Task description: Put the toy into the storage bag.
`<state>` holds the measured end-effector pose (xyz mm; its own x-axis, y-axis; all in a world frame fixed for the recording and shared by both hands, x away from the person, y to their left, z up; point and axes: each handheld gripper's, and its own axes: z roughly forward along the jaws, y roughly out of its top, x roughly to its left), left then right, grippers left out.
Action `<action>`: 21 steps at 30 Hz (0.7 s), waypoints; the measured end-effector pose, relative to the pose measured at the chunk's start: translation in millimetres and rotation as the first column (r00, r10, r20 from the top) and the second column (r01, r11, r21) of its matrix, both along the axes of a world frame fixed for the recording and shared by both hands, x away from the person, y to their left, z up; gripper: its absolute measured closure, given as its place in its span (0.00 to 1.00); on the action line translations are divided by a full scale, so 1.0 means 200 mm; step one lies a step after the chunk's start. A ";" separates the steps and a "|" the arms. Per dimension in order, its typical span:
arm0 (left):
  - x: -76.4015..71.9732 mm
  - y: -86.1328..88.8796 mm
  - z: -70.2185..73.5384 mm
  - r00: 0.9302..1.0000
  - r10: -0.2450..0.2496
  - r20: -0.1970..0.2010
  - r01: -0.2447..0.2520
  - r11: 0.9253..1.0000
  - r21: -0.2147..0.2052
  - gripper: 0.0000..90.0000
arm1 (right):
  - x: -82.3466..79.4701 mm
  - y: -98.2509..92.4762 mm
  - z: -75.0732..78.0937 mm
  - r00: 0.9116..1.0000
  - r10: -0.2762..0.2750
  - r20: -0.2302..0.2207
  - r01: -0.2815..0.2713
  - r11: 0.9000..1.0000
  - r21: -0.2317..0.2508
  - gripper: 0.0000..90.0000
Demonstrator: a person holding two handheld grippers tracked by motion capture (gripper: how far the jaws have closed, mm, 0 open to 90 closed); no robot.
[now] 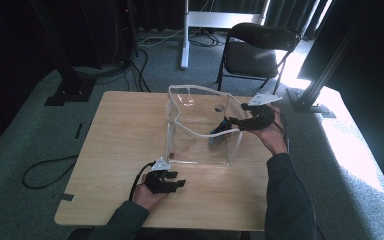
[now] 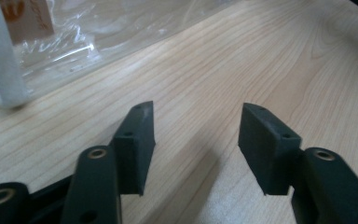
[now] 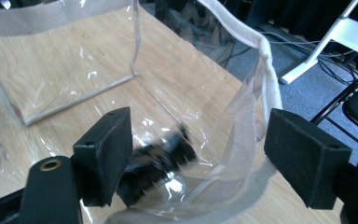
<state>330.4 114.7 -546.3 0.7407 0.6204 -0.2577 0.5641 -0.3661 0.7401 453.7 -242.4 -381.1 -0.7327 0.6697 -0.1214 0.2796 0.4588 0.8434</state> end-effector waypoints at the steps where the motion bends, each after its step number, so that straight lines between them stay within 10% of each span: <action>1: 0.00 0.00 0.00 1.000 0.002 -0.002 -0.002 1.000 -0.001 0.51 | 0.00 0.00 0.00 1.000 -0.005 0.003 0.005 1.000 0.000 0.26; 21: 0.00 0.00 0.00 1.000 0.003 -0.002 -0.003 1.000 -0.004 0.51 | -0.18 -0.15 0.02 0.982 -0.167 0.090 0.163 0.986 0.042 0.26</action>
<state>330.5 114.8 -546.4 0.7382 0.6216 -0.2621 0.5670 -0.3611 0.7403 417.2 -272.9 -377.6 -0.5983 0.7854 -0.1588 0.2685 0.3832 0.8838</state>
